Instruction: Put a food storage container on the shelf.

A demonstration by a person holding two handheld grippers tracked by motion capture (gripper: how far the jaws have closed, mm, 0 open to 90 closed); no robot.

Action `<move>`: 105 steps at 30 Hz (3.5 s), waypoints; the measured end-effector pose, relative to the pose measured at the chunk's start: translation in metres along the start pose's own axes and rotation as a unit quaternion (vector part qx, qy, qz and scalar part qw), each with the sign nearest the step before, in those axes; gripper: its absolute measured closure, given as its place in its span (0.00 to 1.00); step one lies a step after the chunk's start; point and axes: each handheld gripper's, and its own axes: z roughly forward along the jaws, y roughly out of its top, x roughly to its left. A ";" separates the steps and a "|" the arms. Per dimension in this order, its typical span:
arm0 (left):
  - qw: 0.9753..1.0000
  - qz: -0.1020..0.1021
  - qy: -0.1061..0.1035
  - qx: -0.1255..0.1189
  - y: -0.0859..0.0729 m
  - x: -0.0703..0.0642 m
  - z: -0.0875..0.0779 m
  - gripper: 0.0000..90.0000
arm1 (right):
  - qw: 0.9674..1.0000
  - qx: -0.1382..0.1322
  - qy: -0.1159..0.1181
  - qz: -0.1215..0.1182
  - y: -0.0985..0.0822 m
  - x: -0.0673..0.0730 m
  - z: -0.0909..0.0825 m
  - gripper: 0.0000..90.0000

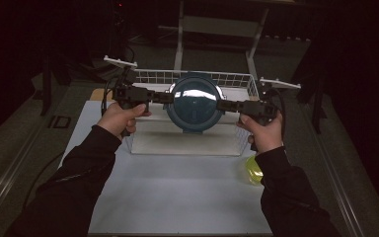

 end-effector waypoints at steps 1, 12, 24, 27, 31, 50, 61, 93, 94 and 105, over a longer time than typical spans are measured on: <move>1.000 0.000 -0.001 0.000 0.002 0.001 0.001 0.63 | 1.000 -0.001 0.000 0.001 0.002 -0.001 0.001 0.61; 1.000 -0.023 -0.002 -0.002 0.012 0.018 0.011 0.63 | 1.000 -0.002 -0.010 0.018 0.012 -0.013 0.010 0.61; 0.998 -0.059 -0.019 -0.004 0.016 0.036 0.015 0.62 | 0.998 0.007 -0.015 0.053 0.025 -0.019 0.019 0.61; 0.997 -0.076 -0.026 -0.003 0.016 0.042 0.016 0.61 | 0.998 0.008 -0.016 0.061 0.027 -0.019 0.021 0.60; 0.995 -0.093 -0.028 -0.004 0.015 0.047 0.019 0.60 | 0.997 0.011 -0.010 0.082 0.030 -0.025 0.025 0.59; 0.996 -0.089 -0.010 0.005 0.012 0.044 0.024 0.50 | 0.997 0.014 -0.049 0.066 0.034 -0.029 0.029 0.55; 0.999 -0.045 0.029 0.000 0.007 0.032 0.009 0.42 | 0.997 0.000 -0.078 -0.002 0.031 -0.012 0.014 0.54; 0.983 0.167 0.076 -0.014 -0.094 -0.020 -0.019 0.24 | 0.987 0.030 -0.061 -0.146 -0.035 0.049 0.022 0.96; 0.983 0.167 0.076 -0.014 -0.094 -0.020 -0.019 0.22 | 0.987 0.030 -0.061 -0.146 -0.035 0.049 0.022 0.96; 0.977 0.197 0.077 -0.009 -0.151 -0.005 -0.019 0.03 | 0.984 0.050 -0.075 -0.153 -0.043 0.052 0.044 1.00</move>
